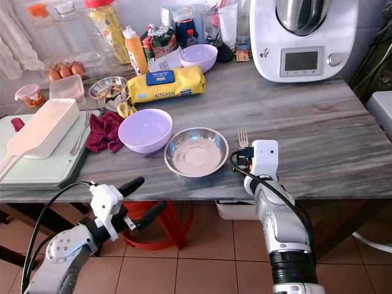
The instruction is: Setting the table
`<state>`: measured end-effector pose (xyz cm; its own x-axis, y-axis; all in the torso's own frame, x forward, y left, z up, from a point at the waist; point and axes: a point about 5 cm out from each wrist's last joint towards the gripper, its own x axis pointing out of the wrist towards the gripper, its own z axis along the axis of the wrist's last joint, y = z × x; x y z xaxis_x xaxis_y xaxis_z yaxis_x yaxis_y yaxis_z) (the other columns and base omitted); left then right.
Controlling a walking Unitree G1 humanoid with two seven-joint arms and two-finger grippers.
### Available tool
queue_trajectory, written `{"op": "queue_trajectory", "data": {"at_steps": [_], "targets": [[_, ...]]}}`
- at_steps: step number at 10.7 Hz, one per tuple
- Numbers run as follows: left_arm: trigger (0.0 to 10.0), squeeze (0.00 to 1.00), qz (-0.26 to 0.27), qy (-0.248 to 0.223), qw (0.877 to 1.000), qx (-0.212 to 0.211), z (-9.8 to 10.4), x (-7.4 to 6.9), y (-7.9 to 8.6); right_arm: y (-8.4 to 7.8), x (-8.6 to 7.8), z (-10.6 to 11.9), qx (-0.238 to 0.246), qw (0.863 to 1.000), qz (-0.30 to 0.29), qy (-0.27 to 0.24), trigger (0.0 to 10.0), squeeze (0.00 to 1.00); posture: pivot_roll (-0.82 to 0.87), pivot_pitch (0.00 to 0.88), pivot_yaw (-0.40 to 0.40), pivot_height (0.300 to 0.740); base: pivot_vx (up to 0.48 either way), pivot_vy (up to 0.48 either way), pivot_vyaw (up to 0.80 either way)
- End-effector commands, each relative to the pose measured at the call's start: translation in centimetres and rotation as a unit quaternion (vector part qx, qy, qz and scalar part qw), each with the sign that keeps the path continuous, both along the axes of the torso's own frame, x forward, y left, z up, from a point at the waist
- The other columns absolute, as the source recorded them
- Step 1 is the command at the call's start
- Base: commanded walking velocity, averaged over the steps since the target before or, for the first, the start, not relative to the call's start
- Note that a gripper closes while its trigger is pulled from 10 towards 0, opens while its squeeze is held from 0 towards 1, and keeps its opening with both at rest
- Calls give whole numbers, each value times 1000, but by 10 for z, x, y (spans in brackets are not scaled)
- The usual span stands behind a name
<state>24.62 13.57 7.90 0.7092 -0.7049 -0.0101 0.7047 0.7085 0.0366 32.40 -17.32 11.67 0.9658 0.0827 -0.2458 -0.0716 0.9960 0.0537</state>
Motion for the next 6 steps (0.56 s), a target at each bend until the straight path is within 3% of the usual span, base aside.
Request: {"op": "queue_trajectory", "data": {"at_steps": [1, 6], "targets": [[10000, 0, -4, 5, 1000, 8, -3, -3, 2, 1, -1, -8, 2, 1000, 1, 19, 10000, 1000, -128, 89, 141, 740, 0, 0, 0], [10000, 0, -11, -2, 1000, -9, 4, -1, -3, -8, -2, 2, -5, 1000, -14, -4, 10000, 1000, -132, 83, 135, 740, 0, 0, 0]]}}
